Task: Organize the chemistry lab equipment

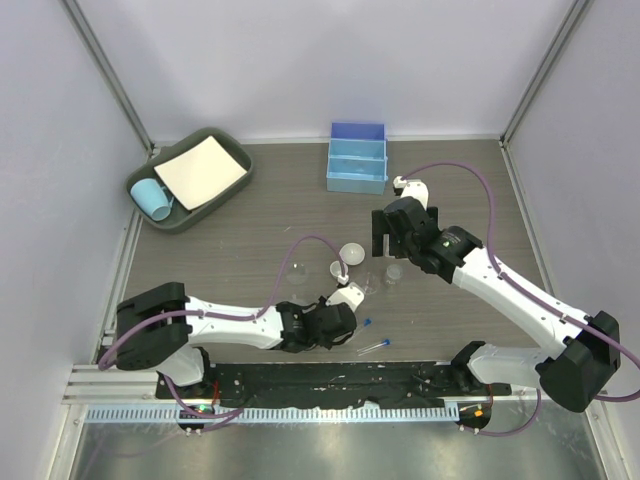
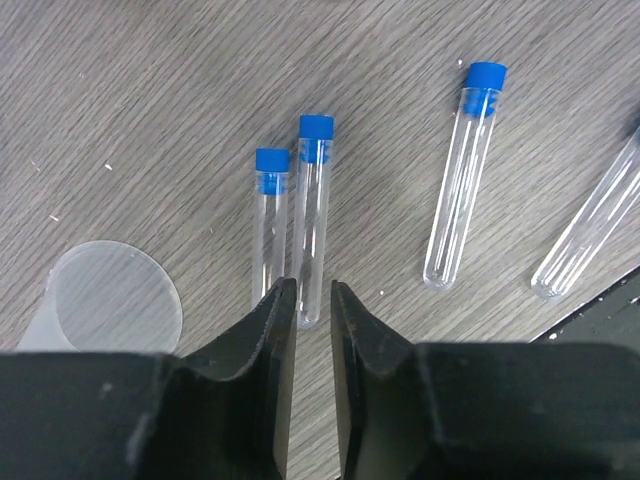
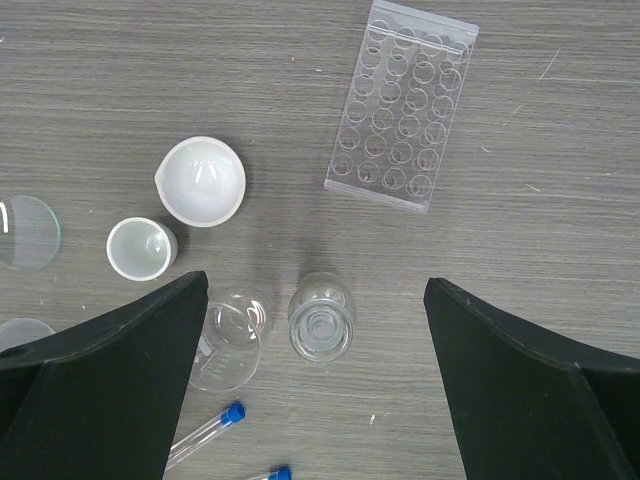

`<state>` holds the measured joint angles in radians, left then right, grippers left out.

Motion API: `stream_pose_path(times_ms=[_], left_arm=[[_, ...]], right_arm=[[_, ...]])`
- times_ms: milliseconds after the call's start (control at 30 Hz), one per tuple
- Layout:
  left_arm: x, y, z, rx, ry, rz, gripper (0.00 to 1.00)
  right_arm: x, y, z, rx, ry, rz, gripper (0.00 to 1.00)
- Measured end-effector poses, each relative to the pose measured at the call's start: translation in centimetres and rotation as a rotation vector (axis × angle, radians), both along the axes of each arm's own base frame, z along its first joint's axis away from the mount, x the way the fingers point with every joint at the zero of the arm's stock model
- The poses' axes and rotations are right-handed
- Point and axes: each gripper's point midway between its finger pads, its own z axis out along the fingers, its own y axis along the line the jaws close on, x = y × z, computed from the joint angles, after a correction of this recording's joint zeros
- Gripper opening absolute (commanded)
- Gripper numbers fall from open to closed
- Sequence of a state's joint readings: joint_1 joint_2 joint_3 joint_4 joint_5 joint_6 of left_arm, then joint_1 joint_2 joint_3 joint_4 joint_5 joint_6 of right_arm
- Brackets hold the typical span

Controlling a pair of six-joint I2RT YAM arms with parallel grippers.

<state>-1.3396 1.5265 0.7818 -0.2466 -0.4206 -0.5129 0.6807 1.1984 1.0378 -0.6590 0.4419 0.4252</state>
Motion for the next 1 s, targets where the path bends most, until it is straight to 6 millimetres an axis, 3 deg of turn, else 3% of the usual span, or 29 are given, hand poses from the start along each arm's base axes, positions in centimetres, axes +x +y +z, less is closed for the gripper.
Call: stream_pose_path(times_ms=[567, 633, 833, 1000], left_arm=[[0.3, 0.1, -1.3, 0.031, 0.000, 0.010, 0.34], [0.4, -0.2, -1.3, 0.023, -0.002, 0.010, 0.30], [0.6, -1.4, -1.3, -0.007, -0.004, 0.008, 0.02], [0.6, -1.5, -1.3, -0.013, -0.003, 0.009, 0.00]], right_arm=[[-0.1, 0.1, 0.0, 0.000, 0.000, 0.004, 0.95], [-0.1, 0.1, 0.0, 0.000, 0.000, 0.004, 0.95], [-0.1, 0.1, 0.0, 0.000, 0.000, 0.005, 0.96], [-0.1, 0.2, 0.0, 0.000, 0.000, 0.007, 0.96]])
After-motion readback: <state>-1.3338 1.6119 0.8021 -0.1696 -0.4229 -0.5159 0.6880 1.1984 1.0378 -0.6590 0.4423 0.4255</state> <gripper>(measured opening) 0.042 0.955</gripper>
